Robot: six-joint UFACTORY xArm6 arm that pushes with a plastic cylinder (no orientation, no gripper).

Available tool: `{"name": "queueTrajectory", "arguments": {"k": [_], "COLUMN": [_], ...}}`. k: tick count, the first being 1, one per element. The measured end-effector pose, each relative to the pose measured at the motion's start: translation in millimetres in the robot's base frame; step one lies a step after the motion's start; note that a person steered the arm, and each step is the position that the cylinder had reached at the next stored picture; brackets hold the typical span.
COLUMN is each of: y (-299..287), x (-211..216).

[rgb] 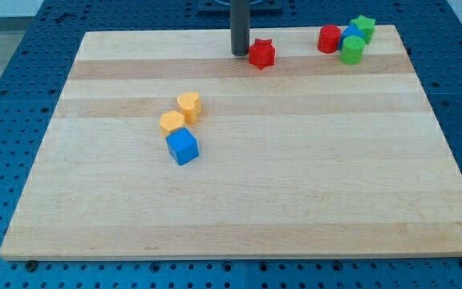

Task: Push the red star closer to the red circle

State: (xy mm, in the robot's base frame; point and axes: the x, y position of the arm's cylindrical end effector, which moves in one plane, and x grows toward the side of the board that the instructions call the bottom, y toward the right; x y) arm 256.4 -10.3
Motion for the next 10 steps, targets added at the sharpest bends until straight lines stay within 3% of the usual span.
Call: {"name": "queueTrajectory", "arguments": {"k": [2,7,10], "y": [8.1,55.0,93.4], "x": [40.2,-14.1,-21.1]}}
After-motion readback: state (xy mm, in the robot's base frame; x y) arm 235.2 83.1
